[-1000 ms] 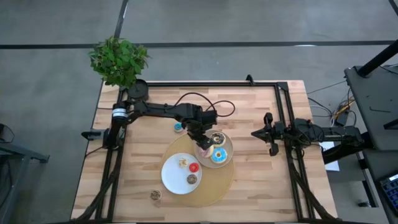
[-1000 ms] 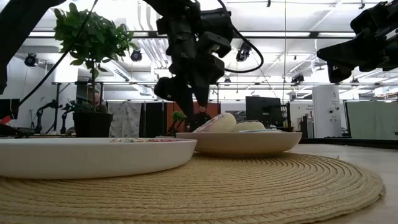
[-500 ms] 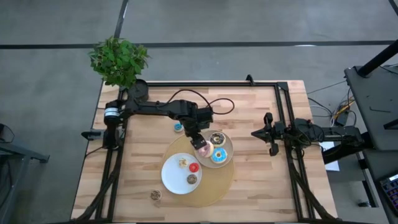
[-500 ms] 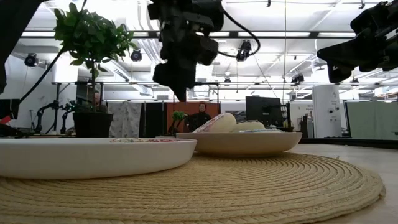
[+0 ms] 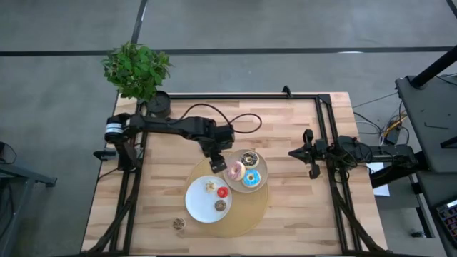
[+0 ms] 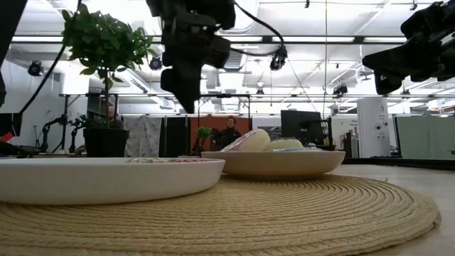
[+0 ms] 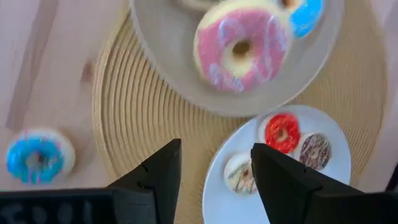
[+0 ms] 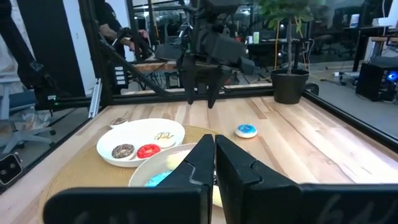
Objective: Pick & Place donuts
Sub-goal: Put the small blue donut on the white plate
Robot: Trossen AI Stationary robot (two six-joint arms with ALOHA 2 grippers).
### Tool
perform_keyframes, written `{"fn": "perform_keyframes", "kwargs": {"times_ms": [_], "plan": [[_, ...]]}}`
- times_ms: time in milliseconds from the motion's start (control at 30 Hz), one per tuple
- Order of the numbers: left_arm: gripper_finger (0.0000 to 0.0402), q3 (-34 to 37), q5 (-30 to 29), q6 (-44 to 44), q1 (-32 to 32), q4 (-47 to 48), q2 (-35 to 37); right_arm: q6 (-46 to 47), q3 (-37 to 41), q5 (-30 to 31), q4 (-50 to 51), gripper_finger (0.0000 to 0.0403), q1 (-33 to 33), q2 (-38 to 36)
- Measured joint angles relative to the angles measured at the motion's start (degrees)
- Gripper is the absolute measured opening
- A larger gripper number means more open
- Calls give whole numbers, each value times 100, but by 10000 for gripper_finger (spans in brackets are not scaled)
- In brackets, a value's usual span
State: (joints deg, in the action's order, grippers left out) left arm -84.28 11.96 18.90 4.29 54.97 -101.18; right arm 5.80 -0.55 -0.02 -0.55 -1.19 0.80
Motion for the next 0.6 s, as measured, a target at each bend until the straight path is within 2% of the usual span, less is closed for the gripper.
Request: {"fn": "perform_keyframes", "kwargs": {"times_ms": [233, 600], "plan": [[165, 879, -48, -431, -2, -607, 675, -21, -1, 3, 8, 9, -1, 34], [165, 2541, -460, -850, -2, -1342, 2058, 0, -1, 3, 9, 9, 0, 53]]}}
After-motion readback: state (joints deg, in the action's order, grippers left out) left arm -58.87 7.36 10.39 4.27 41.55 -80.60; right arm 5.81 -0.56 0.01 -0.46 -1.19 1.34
